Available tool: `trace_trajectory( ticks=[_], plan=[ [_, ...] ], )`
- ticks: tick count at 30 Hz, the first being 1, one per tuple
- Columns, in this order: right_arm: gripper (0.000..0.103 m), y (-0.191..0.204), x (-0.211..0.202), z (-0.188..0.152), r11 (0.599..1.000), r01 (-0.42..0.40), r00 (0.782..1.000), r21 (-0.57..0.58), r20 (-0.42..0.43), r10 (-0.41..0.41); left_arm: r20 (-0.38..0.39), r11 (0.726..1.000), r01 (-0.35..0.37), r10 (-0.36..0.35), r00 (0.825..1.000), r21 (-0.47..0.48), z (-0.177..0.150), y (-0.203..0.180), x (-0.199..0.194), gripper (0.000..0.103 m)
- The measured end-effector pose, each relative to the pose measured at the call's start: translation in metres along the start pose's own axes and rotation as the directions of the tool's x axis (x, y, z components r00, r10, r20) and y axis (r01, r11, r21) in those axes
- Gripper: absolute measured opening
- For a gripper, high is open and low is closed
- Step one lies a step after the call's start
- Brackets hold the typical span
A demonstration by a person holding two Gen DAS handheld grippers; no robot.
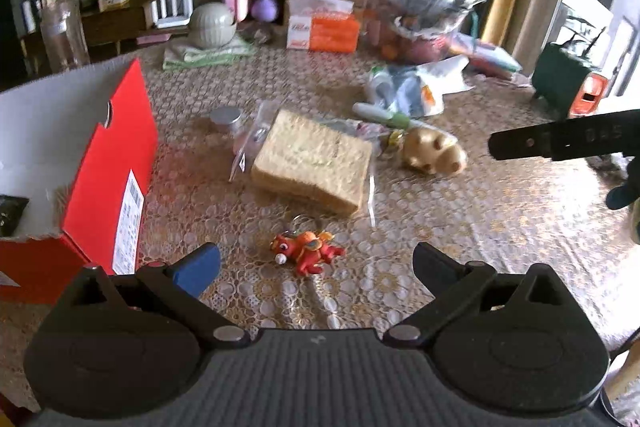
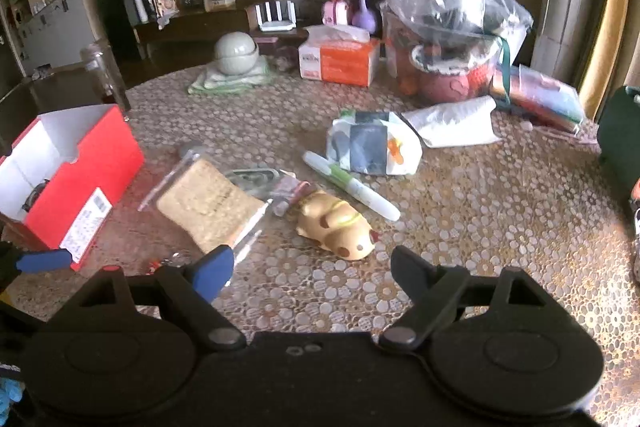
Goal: Organize objects
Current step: 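Move both tools back toward the dragon keychain and the tan pig toy, then grasp the orange dragon keychain with the left tool while the right tool grasps the tan pig toy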
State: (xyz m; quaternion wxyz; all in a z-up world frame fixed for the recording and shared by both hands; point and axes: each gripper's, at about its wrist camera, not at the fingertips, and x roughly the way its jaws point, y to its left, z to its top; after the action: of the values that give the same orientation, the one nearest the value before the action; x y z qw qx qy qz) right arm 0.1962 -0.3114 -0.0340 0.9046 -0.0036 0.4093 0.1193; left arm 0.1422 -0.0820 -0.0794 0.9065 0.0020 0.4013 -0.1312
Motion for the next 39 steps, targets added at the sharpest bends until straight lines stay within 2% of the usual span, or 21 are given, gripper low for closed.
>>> trace_trajectory(
  ticks=[10,17,27,30,33,35,37,39],
  plan=[
    [0.085,-0.012,0.053,-0.002,0.999,0.007,0.995,-0.035,-0.094,-0.011,-0.094,0.998,-0.069,0.067,0.993,-0.014,-0.007,0.009,0.056,0.103],
    [0.085,-0.012,0.074,0.001,0.999,0.004,0.993,-0.052,-0.115,-0.01,-0.095,0.997,-0.071,0.068,0.993,-0.026,-0.01,0.01,0.072,0.103],
    [0.083,-0.013,0.103,0.007,0.996,0.045,0.99,-0.081,-0.132,-0.055,-0.07,0.997,-0.074,0.073,0.995,-0.005,-0.008,0.006,0.078,0.102],
    [0.08,-0.012,0.107,0.008,0.995,0.046,0.989,-0.087,-0.134,-0.058,-0.064,0.996,-0.083,0.084,0.994,0.028,-0.008,0.002,0.078,0.097],
    [0.075,-0.011,0.108,0.008,0.995,0.049,0.988,-0.09,-0.141,-0.061,-0.049,0.994,-0.091,0.094,0.994,0.057,-0.009,-0.002,0.077,0.085],
    [0.074,-0.011,0.108,0.007,0.997,0.036,0.988,-0.067,-0.151,-0.046,-0.041,0.994,-0.084,0.087,0.995,0.063,-0.008,-0.004,0.076,0.071],
    [0.068,-0.009,0.108,0.007,0.996,0.055,0.987,-0.069,-0.144,-0.065,-0.036,0.994,-0.078,0.081,0.996,0.072,-0.007,-0.006,0.075,0.064],
    [0.054,-0.009,0.108,0.007,0.994,0.074,0.987,-0.074,-0.138,-0.084,-0.034,0.994,-0.075,0.077,0.996,0.079,-0.007,-0.009,0.075,0.06]
  ],
)
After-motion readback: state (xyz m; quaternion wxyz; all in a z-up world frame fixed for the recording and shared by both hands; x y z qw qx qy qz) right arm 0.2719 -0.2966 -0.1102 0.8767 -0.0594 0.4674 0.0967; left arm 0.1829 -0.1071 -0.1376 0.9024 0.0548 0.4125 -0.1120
